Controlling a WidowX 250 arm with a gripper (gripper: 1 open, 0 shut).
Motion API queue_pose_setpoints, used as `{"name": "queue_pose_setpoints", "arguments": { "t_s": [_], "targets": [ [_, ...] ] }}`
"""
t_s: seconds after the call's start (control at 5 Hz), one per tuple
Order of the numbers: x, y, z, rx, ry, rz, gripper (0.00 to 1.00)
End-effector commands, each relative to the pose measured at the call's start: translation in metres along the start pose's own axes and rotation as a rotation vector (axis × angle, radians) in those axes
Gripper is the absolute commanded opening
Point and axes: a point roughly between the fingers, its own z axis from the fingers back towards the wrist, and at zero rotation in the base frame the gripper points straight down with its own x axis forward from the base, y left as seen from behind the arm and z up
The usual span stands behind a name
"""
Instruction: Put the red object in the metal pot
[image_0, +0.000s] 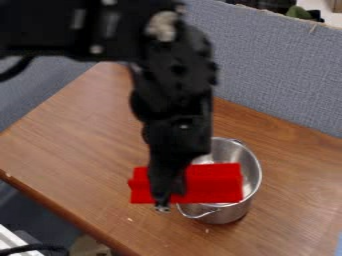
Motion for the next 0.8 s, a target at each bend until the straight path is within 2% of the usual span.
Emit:
{"name": "queue_pose_setpoints", "arguments": {
  "t_s": [0.0, 0.2, 0.4, 0.6],
  "targets": [
    [0.009, -0.008, -0.019, 0.001, -0.080, -0.222, 0.00],
    [0.005, -0.009, -0.028, -0.020, -0.114, -0.435, 0.00],
    [-0.015, 0.021, -0.021, -0.045, -0.138, -0.526, 0.00],
    [-0.044, 0.062, -0.006, -0.078, -0.138, -0.603, 0.00]
  ]
}}
